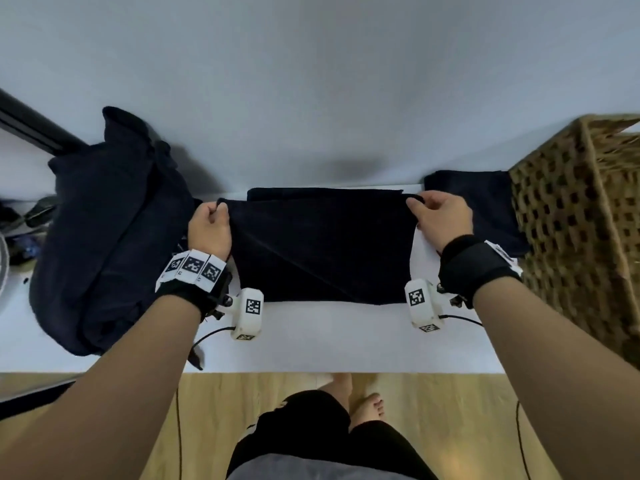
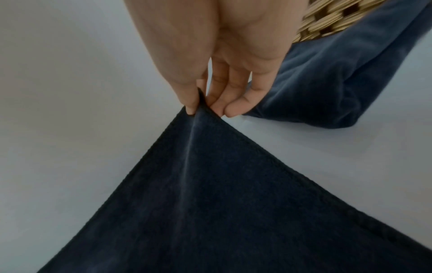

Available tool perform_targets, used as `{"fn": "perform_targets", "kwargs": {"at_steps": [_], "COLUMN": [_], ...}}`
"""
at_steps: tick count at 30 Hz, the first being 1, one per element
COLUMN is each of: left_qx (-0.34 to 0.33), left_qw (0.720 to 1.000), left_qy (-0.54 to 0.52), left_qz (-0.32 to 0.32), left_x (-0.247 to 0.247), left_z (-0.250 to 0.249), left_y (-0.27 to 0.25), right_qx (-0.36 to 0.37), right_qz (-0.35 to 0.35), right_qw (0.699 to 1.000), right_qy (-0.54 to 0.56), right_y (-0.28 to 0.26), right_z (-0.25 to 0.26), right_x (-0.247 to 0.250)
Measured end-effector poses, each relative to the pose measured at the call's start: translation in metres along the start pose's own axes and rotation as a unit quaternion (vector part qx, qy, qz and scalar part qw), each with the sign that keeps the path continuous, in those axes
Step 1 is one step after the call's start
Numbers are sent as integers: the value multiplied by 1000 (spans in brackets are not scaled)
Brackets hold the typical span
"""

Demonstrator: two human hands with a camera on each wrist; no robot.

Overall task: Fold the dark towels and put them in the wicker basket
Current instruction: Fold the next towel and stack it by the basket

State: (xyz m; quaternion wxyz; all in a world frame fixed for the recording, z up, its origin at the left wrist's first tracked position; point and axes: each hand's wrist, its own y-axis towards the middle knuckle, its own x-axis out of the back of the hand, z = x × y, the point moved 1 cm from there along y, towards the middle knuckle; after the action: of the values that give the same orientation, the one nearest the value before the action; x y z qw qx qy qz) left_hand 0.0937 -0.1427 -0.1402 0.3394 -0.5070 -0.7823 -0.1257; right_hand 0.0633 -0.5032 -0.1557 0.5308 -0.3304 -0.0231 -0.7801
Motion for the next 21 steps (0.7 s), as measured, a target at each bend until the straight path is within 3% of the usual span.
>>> {"fn": "perform_targets", "kwargs": {"at_steps": [4, 8, 14, 21], "left_qx": [-2, -5, 46, 122], "left_qw": [1000, 999, 989, 984], "left_qy": [-18, 26, 110, 61], "left_qz": [22, 42, 88, 111], "left_x": [-26, -49, -73, -83], "left_z": [5, 13, 23, 20], "left_y": [34, 58, 77, 81], "right_qx": [-3, -22, -34, -62], "right_qz": [-28, -8, 12, 32], "right_qw": [997, 990, 980, 978], "right_qy": [-76, -138, -197, -196], "right_y": [31, 54, 70, 73], "right_z": [1, -6, -14, -9], "right_x": [-21, -38, -55, -69]}}
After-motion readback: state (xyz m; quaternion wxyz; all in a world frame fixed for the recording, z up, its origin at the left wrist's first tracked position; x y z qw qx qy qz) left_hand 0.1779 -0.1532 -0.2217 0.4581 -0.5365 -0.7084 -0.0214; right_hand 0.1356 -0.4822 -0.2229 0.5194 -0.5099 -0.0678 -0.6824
